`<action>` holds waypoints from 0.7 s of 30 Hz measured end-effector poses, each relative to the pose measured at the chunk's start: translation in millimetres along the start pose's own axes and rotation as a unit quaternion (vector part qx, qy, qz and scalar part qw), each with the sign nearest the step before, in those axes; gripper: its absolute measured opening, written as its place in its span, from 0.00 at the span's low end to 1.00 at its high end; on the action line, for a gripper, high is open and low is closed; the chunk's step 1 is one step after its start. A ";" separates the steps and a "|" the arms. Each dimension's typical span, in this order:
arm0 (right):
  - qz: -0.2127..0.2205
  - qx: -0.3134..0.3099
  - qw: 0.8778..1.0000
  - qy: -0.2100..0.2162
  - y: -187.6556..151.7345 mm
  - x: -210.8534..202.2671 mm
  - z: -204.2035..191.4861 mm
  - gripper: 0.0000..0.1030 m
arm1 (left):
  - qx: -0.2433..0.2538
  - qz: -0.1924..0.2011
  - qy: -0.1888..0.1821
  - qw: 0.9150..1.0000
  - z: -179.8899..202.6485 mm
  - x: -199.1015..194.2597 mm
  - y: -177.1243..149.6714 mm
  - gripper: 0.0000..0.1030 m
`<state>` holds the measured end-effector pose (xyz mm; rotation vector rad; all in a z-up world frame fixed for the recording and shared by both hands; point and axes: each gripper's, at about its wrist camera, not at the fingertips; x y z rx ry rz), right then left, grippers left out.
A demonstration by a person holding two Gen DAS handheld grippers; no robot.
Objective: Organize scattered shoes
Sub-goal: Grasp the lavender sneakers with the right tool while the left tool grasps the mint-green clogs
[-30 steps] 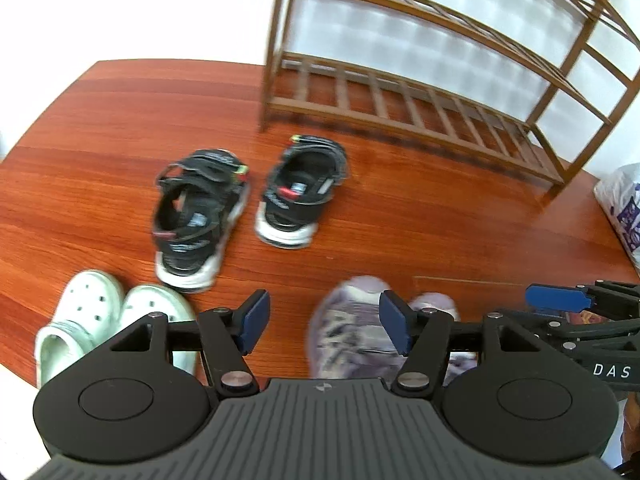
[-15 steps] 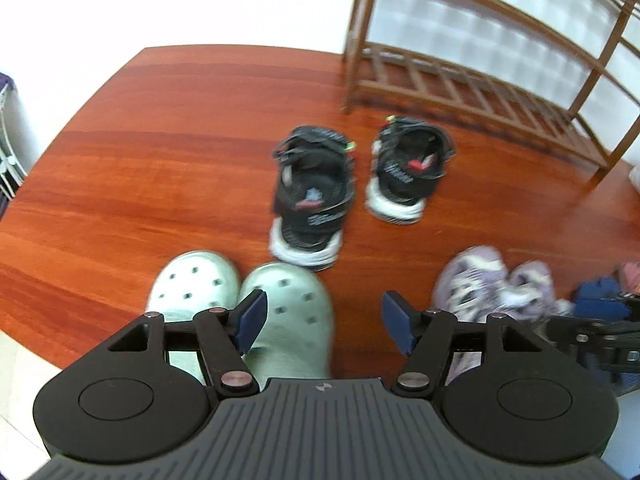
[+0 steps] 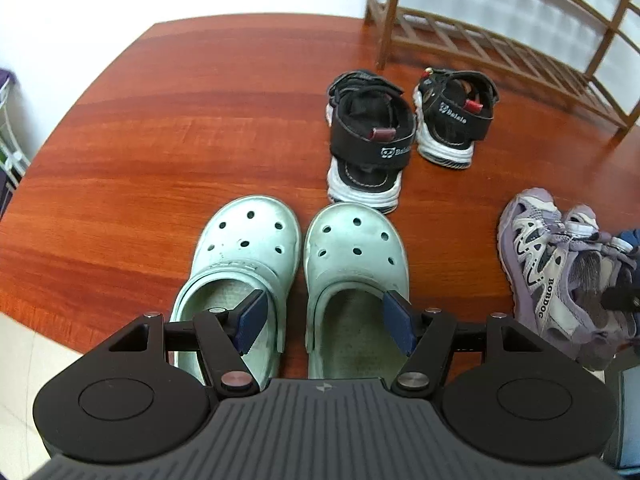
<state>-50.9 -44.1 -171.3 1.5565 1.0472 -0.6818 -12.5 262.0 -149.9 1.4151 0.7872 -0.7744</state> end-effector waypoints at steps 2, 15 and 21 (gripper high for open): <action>-0.001 0.000 1.000 -0.006 1.9 9.6 -3.2 0.66 | 0.010 0.000 0.000 1.000 -0.6 1.2 -2.5 0.65; 0.041 0.008 0.996 -0.077 11.8 50.4 -9.0 0.49 | -0.024 -0.048 0.009 0.999 -20.7 20.0 -6.9 0.65; 0.054 0.009 0.996 -0.075 11.6 53.2 -1.2 0.24 | -0.016 -0.022 0.004 1.000 -15.2 31.2 -2.0 0.64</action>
Point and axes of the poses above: each gripper's, at about its wrist camera, not at the fingertips, and x roughly the way its jaws point, z to its right, y to its top, and after that the axes turned 3 degrees about y, right-handed
